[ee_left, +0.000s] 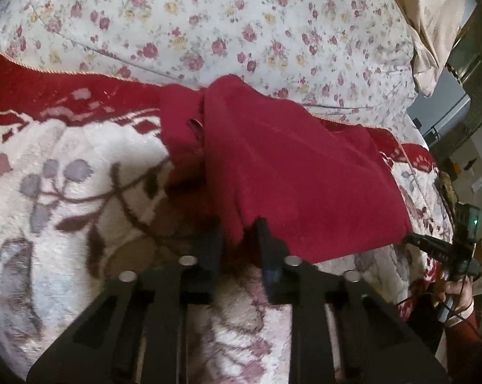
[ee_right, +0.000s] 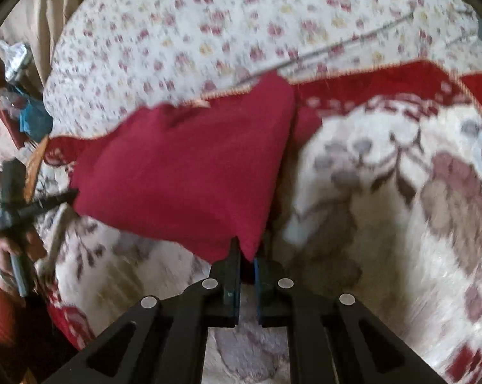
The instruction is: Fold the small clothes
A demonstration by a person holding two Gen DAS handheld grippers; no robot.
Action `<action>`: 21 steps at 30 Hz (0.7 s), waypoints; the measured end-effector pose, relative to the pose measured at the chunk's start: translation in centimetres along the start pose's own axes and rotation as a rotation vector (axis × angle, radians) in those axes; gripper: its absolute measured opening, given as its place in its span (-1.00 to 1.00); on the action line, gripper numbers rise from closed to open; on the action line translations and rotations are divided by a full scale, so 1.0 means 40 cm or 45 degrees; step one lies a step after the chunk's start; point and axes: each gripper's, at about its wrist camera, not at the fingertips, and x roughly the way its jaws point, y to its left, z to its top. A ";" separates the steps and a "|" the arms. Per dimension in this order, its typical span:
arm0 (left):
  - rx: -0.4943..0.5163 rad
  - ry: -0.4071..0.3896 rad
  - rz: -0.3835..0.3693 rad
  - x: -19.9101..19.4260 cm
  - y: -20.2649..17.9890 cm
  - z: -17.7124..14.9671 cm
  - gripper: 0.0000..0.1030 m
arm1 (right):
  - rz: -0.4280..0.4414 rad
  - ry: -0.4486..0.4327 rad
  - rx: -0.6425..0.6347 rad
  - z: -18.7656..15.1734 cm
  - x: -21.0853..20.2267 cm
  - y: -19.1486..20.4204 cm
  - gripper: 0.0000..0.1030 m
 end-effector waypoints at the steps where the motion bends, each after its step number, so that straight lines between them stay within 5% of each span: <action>1: -0.004 -0.007 0.004 -0.010 0.007 0.000 -0.85 | 0.009 -0.006 0.009 0.001 -0.010 -0.002 -0.89; 5: -0.051 -0.011 0.030 -0.025 0.037 -0.003 -0.85 | 0.065 0.004 0.043 0.027 -0.053 0.006 -0.88; 9: -0.010 -0.059 0.031 -0.045 0.014 -0.001 -0.85 | 0.002 -0.146 0.063 0.072 -0.128 0.035 -0.79; 12: 0.001 -0.069 0.050 -0.050 0.010 0.002 -0.85 | 0.073 -0.223 0.076 0.122 -0.152 0.077 -0.45; 13: -0.009 -0.067 0.060 -0.049 0.014 0.002 -0.85 | 0.110 -0.210 0.059 0.141 -0.139 0.097 -0.28; 21: -0.034 -0.013 0.081 -0.018 0.025 0.000 -0.84 | 0.218 0.025 -0.232 0.321 0.203 0.394 -0.26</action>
